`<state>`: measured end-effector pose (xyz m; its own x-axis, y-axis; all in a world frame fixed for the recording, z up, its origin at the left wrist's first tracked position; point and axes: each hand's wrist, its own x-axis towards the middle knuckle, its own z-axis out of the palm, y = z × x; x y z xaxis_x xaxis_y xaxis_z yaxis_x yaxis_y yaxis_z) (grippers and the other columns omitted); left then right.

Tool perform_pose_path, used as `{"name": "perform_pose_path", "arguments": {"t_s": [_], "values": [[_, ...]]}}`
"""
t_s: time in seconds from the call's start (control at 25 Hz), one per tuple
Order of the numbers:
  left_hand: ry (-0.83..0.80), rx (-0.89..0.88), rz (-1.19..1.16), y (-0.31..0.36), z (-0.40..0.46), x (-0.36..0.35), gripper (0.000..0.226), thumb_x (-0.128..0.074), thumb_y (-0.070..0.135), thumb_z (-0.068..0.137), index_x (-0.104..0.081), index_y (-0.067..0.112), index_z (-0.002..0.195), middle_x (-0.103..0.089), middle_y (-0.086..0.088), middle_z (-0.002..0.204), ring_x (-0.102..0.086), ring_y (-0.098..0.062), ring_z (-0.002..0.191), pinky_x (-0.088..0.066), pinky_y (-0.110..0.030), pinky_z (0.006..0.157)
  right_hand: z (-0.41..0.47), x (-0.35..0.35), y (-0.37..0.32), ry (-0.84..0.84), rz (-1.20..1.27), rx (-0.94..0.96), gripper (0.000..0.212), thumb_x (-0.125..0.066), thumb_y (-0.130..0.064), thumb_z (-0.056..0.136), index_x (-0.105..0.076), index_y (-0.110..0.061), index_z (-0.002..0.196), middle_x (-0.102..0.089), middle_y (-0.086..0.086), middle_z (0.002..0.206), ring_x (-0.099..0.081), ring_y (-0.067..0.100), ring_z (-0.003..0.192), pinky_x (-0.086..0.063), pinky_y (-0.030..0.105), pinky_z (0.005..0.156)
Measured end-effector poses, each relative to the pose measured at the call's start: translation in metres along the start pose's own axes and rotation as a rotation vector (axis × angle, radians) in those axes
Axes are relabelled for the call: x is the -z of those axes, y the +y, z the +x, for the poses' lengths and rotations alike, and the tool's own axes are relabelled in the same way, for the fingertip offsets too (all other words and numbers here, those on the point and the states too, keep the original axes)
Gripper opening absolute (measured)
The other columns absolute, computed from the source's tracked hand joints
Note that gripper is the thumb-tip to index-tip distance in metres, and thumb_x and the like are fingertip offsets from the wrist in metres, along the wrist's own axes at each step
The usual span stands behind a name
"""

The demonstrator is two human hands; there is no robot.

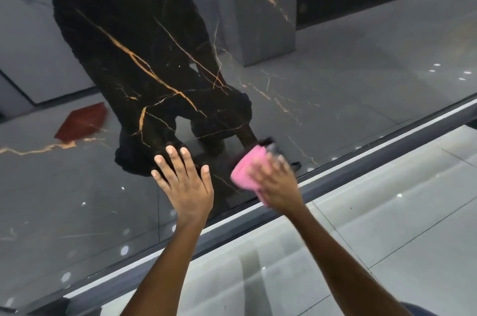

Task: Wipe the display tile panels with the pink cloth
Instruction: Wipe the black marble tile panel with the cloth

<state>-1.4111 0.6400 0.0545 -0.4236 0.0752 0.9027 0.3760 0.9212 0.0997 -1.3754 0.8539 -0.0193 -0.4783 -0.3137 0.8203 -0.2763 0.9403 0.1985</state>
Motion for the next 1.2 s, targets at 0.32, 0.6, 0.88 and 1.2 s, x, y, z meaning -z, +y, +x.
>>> {"name": "perform_pose_path", "arguments": {"t_s": [0.32, 0.6, 0.88, 1.2], "values": [[0.131, -0.027, 0.063, -0.005, 0.001, -0.020, 0.061, -0.016, 0.040, 0.105, 0.007, 0.017, 0.156, 0.016, -0.005, 0.163, 0.012, -0.029, 0.150, 0.001, -0.049, 0.121, 0.020, -0.010, -0.010, 0.517, 0.736, -1.825, 0.071, -0.046, -0.031, 0.096, -0.011, -0.007, 0.153, -0.008, 0.011, 0.161, -0.015, 0.025, 0.148, -0.015, 0.032, 0.120], [0.161, -0.040, 0.084, -0.005, 0.000, -0.020, 0.061, -0.017, 0.040, 0.105, 0.006, 0.019, 0.156, 0.016, -0.002, 0.163, 0.012, -0.026, 0.150, 0.001, -0.048, 0.121, 0.018, -0.014, -0.021, 0.456, 0.615, -1.392, 0.070, -0.041, -0.034, 0.096, -0.009, -0.005, 0.151, -0.003, 0.014, 0.160, -0.001, 0.029, 0.149, -0.001, 0.022, 0.120], [0.163, -0.072, 0.095, -0.010, -0.006, -0.025, 0.059, -0.017, 0.040, 0.105, 0.003, 0.021, 0.157, 0.013, -0.005, 0.164, 0.010, -0.029, 0.151, -0.001, -0.050, 0.120, 0.050, 0.003, -0.095, 0.205, 0.532, -1.141, 0.073, -0.030, -0.050, 0.100, -0.001, -0.011, 0.154, 0.007, 0.008, 0.162, 0.006, 0.029, 0.149, -0.007, 0.046, 0.121], [0.146, -0.092, 0.079, -0.009, -0.007, -0.028, 0.059, -0.019, 0.040, 0.104, 0.004, 0.027, 0.157, 0.015, -0.007, 0.163, 0.012, -0.031, 0.150, -0.001, -0.051, 0.119, 0.072, 0.031, 0.055, 0.506, 0.487, -1.275, 0.076, -0.041, -0.045, 0.097, -0.016, 0.001, 0.151, -0.007, 0.026, 0.158, -0.001, 0.035, 0.148, 0.000, 0.022, 0.116]]}}
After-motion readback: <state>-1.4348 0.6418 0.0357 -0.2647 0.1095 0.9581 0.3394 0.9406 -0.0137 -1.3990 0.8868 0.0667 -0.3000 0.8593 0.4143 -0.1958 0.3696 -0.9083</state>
